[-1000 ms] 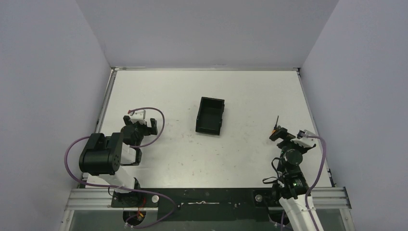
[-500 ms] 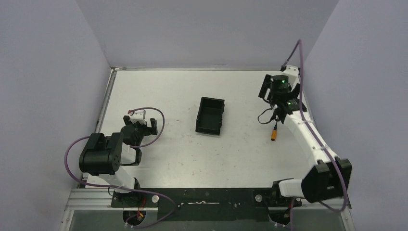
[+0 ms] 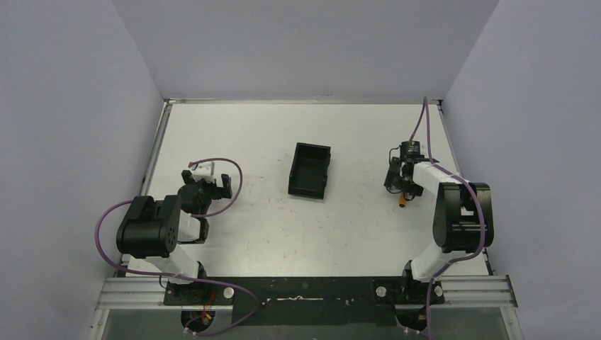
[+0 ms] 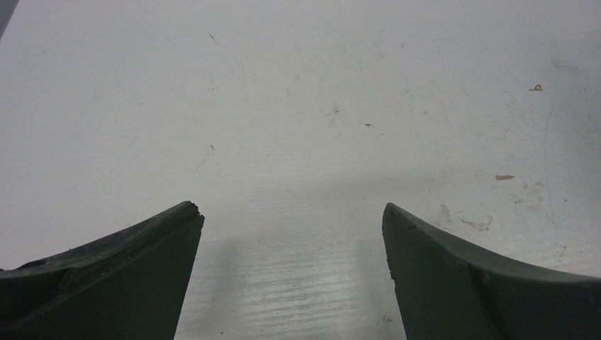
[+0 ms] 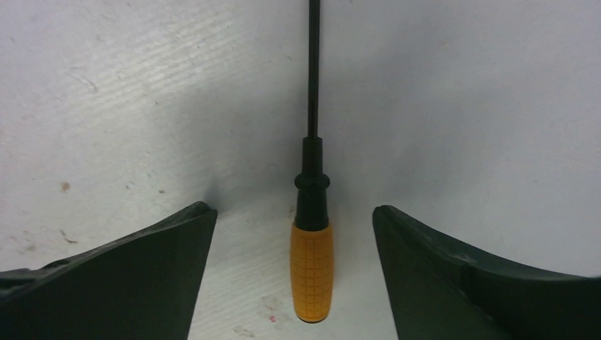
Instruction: Put the screwdriver in the bin
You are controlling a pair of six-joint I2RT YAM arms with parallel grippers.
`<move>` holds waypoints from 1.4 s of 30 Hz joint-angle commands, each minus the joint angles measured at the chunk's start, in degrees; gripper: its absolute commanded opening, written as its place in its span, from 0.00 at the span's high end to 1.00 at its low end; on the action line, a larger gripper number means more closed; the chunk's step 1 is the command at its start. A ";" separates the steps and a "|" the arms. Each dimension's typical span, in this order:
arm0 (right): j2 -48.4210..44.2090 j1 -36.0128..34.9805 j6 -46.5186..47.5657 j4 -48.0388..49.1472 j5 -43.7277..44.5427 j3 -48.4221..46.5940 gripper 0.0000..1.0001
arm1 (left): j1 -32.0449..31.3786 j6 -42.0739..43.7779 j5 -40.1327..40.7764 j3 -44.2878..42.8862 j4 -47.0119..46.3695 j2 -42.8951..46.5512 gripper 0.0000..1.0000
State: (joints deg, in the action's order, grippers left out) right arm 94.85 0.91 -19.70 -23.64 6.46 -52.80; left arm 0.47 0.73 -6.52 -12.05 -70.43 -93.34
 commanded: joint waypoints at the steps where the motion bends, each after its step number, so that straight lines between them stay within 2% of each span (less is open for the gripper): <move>1: -0.25 1.28 0.50 2.51 -5.04 3.65 0.81 | -0.03 0.30 -0.87 -0.78 -3.04 0.64 0.03; 2: -1.17 1.26 0.80 2.16 -5.60 3.48 0.94 | -0.03 0.26 -0.86 -0.78 -3.02 0.76 0.03; 3: -2.18 1.22 1.14 1.30 -5.88 3.01 1.00 | -0.01 0.25 -0.87 -0.78 -3.07 0.71 0.03; 8: -11.24 -0.51 3.15 -5.24 -6.02 -2.25 1.00 | -0.03 0.29 -0.87 -0.78 -3.07 0.70 0.03; 15: -27.87 -9.41 5.07 -11.51 -0.14 -14.45 1.00 | -0.03 0.31 -0.86 -0.78 -3.04 0.70 0.03; 20: -31.52 -12.16 4.25 -12.84 -4.71 -24.23 1.00 | -0.03 0.27 -0.86 -0.78 -3.00 0.69 0.03; 23: -30.91 -15.17 3.61 -11.25 -9.89 -28.35 1.00 | -0.03 0.30 -0.86 -0.78 -3.09 0.69 0.03; 27: -28.23 -22.78 4.01 -6.36 -10.32 -30.17 1.00 | -0.03 0.28 -0.91 -0.78 -3.04 0.68 0.03; 33: -16.51 -34.75 5.86 -1.41 -8.84 -31.06 1.00 | -0.01 0.30 -0.88 -0.80 -3.05 0.70 0.03; 42: -0.25 -37.60 5.86 1.13 -9.69 -27.80 1.00 | -0.01 0.32 -0.84 -0.78 -3.03 0.68 0.03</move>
State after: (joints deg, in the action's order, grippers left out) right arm 92.82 -36.71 -14.13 -26.39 -3.25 -81.78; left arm 0.47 0.71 -6.52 -12.05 -70.48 -93.34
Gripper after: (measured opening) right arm 0.174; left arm 0.971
